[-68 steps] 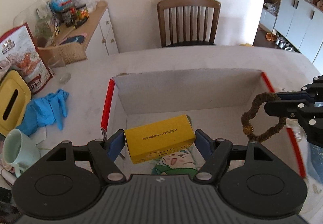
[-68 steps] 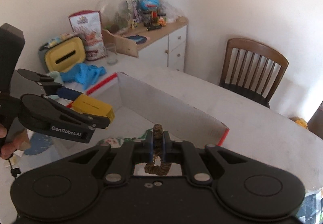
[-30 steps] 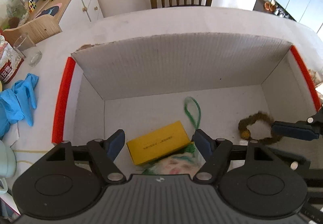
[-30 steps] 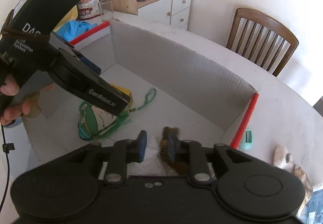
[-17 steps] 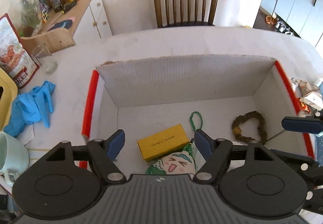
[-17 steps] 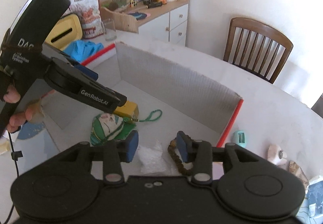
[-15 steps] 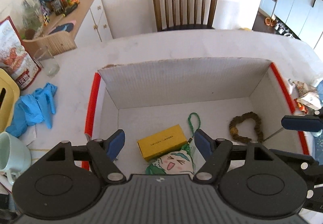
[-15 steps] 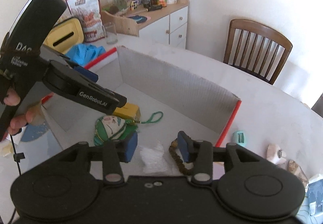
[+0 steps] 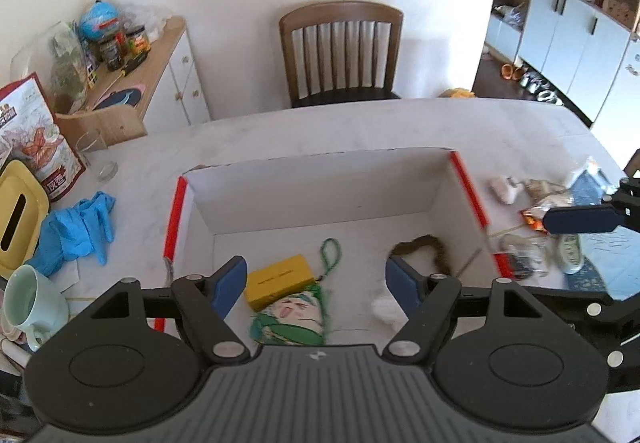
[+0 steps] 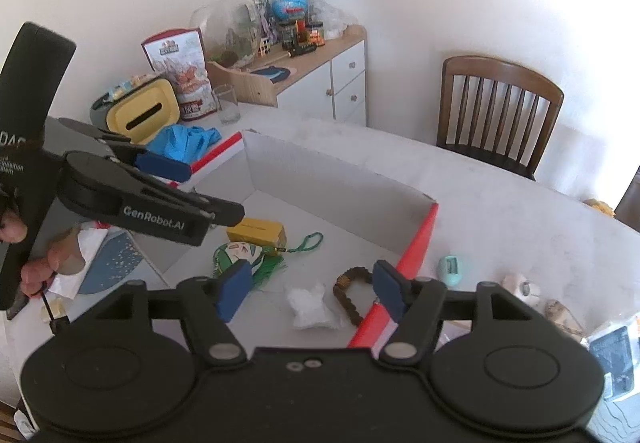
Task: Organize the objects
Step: 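Move both grippers back toward the remaining items on the table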
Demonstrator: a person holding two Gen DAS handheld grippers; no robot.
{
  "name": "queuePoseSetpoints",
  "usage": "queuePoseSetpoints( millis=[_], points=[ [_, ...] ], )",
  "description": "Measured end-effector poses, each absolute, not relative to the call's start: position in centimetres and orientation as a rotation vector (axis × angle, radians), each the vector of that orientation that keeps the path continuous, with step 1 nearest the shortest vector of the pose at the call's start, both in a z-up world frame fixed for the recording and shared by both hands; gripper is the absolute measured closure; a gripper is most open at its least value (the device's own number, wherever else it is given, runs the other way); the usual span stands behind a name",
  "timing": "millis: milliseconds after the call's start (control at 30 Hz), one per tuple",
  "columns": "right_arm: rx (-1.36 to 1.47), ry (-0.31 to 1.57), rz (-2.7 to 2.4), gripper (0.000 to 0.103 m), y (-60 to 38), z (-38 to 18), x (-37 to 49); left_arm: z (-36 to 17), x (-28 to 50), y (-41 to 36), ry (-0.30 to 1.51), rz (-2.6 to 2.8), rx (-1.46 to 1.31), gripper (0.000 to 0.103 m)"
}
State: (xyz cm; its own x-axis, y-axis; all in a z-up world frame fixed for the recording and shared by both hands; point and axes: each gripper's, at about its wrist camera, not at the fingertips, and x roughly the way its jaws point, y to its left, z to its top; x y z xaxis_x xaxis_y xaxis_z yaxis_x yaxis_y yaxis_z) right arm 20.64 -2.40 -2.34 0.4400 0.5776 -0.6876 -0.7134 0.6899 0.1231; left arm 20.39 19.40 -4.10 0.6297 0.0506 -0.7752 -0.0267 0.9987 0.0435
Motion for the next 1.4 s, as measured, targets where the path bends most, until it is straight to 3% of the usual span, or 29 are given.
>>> queuePoseSetpoints(
  millis=[333, 667, 1033, 1400],
  points=[
    [-0.161, 0.745, 0.829, 0.023, -7.6, -0.7, 19.6, -1.8, 18.0, 14.2, 0.832, 0.019, 0.057, 0.017],
    [-0.12, 0.686, 0.795, 0.001, -15.3, 0.3, 19.0, -1.0, 16.9, 8.8, 0.793, 0.003, 0.058, 0.013],
    [-0.1, 0.699, 0.696, 0.001, -25.1, -0.9, 19.7, -2.0, 16.9, 1.6, 0.775, -0.086, 0.035, 0.002],
    [-0.091, 0.752, 0.591, 0.001, -32.1, -3.7, 22.1, -6.6, 18.1, -4.3, 0.832, -0.14, 0.033, 0.001]
  ],
)
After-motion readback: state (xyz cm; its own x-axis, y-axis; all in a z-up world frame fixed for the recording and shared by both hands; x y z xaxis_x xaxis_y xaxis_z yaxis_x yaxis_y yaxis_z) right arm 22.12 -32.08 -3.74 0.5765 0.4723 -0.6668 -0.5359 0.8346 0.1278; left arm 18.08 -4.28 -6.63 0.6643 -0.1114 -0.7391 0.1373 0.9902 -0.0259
